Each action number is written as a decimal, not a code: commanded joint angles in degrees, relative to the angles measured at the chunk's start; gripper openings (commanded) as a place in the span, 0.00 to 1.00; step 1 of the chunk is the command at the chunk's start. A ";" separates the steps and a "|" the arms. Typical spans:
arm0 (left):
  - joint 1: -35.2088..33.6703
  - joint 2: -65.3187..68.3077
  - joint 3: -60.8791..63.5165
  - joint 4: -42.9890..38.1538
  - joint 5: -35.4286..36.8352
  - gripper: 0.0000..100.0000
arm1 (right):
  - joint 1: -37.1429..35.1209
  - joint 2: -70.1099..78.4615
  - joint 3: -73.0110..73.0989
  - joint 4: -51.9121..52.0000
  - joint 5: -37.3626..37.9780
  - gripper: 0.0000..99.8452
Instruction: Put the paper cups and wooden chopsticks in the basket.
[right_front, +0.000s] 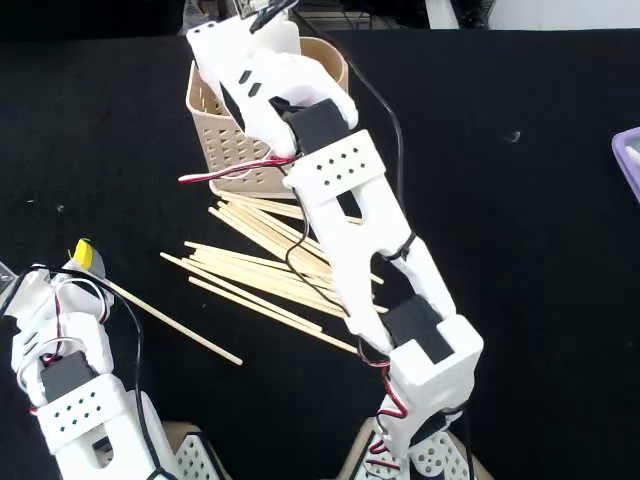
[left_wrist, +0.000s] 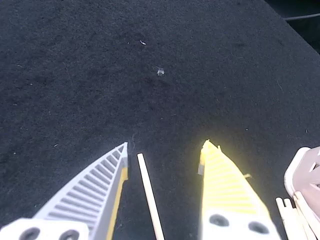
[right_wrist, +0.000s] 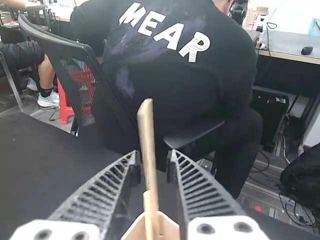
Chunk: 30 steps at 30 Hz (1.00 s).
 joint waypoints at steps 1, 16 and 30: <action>0.57 -0.70 -1.10 -1.14 0.09 0.23 | 0.62 -7.08 -2.77 2.90 -0.09 0.09; 0.66 -0.70 -0.66 -0.97 0.09 0.23 | 2.11 -35.91 0.92 64.09 0.09 0.09; 6.20 -0.62 -0.92 0.70 -9.76 0.24 | 33.67 -41.27 67.21 32.44 3.52 0.08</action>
